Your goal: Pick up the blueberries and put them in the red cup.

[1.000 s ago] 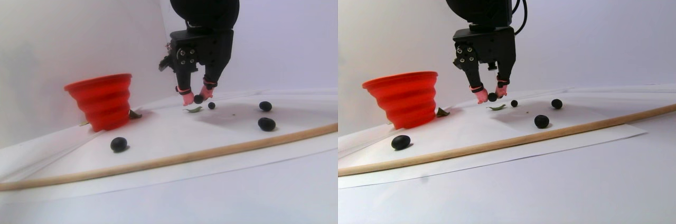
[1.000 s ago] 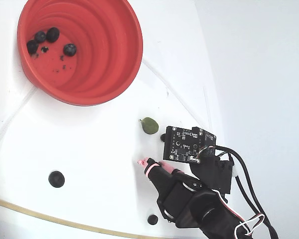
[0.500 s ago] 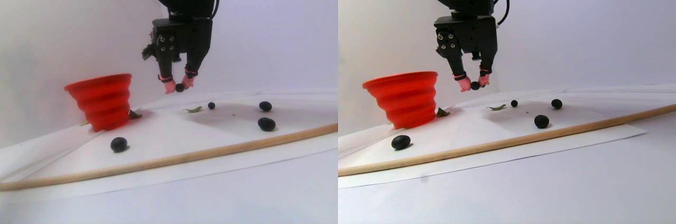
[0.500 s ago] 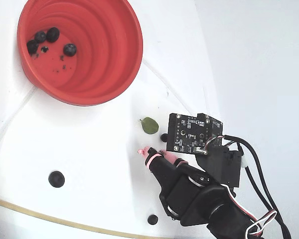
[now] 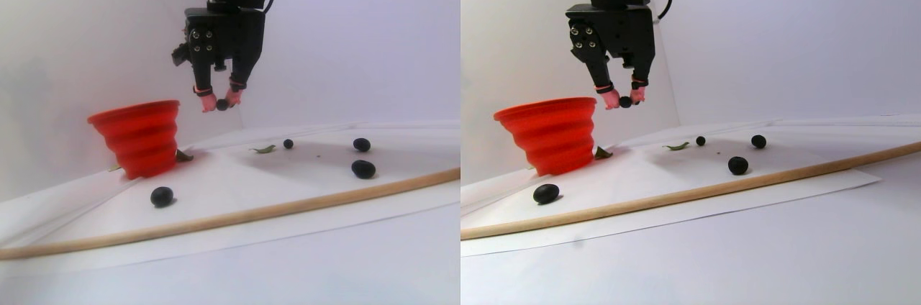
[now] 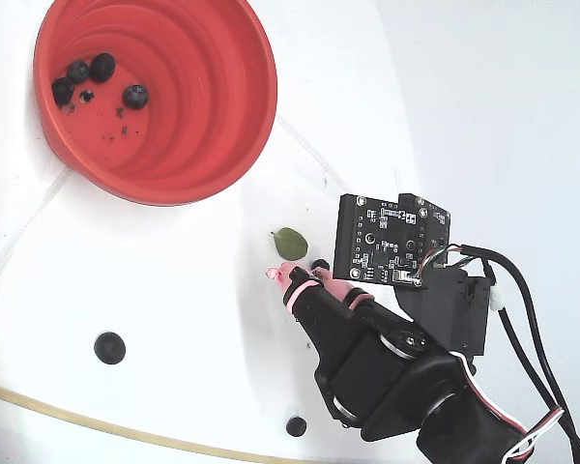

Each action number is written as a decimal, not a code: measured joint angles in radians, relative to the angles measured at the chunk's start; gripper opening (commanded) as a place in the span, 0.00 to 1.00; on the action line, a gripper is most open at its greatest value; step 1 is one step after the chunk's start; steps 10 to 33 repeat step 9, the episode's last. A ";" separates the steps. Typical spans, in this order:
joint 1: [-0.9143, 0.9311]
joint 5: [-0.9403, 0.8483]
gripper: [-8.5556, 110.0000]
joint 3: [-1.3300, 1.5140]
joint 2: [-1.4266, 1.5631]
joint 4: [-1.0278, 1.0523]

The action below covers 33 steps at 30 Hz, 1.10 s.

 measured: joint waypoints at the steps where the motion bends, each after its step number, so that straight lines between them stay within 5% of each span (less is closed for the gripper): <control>1: -0.006 0.003 0.16 0.000 0.009 0.005; 33: -0.049 0.006 0.16 0.000 0.064 0.032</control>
